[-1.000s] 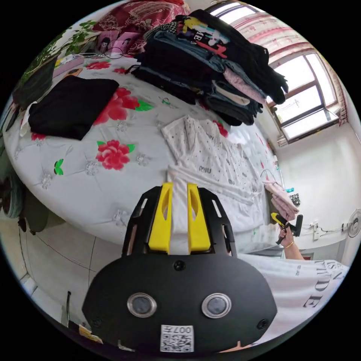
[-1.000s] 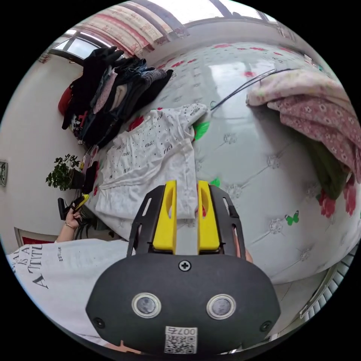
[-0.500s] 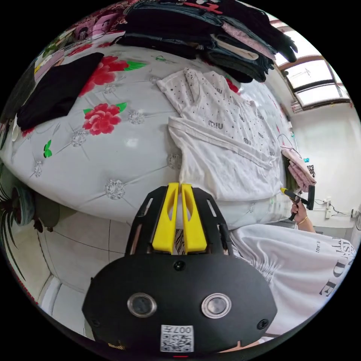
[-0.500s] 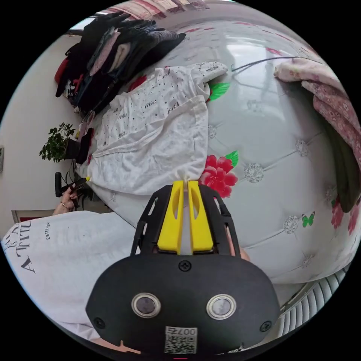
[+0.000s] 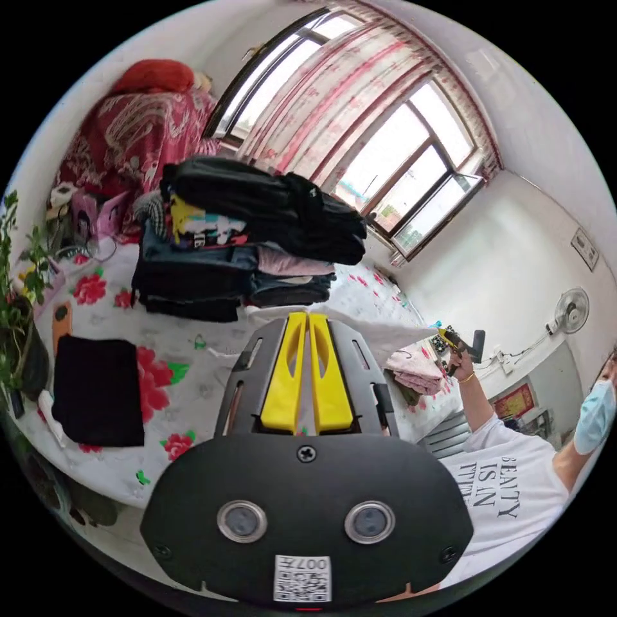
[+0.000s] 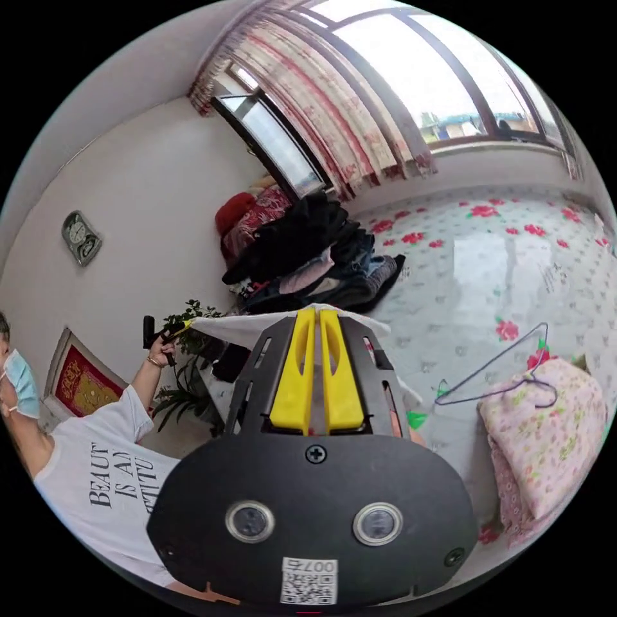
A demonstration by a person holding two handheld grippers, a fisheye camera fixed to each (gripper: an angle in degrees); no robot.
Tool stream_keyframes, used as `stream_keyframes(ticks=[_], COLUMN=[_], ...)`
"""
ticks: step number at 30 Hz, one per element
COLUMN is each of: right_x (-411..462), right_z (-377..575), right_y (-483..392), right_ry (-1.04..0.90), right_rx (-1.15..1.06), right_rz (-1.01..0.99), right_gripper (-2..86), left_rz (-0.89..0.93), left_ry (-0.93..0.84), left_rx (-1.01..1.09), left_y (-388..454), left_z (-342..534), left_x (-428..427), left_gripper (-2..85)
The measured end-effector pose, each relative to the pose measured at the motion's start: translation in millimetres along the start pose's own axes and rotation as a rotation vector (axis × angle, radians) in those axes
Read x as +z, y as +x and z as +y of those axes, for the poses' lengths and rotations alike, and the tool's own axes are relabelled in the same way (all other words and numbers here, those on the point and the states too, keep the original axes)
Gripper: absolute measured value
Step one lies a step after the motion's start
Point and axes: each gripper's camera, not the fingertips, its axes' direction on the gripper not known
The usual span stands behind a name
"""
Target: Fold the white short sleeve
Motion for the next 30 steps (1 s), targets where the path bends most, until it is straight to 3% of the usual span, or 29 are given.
stream_keyframes(ticks=[4, 7, 17, 22, 25, 30], right_x=[-25, -10, 98, 83, 57, 65], right_z=[31, 86, 314, 318, 293, 246], right_y=[-38, -39, 12, 17, 16, -4], right_ry=[-0.053, -0.189, -0.731, -0.745, -0.648, -0.552], right_rx=[-0.194, -0.22, 0.133, 0.212, 0.227, 0.105], right_rz=[0.068, 0.153, 0.296, 0.291, 0.375, 0.405], right_gripper=[-0.2, -0.2, -0.2, -0.2, -0.3, -0.2], left_rz=[-0.029, -0.069, -0.206, -0.158, -0.19, -0.216], left_ry=[0.005, -0.093, -0.562, -0.485, -0.381, -0.28], left_rx=[0.089, 0.069, -0.439, -0.447, -0.455, -0.467], left_y=[16, 1, -123, -137, -154, -207], left_z=[22, 77, 360, 380, 365, 311], left_x=[-28, -16, 97, 67, 37, 39], left_gripper=[-1.0, -1.0, -0.9, -0.2, 2.0, 6.9])
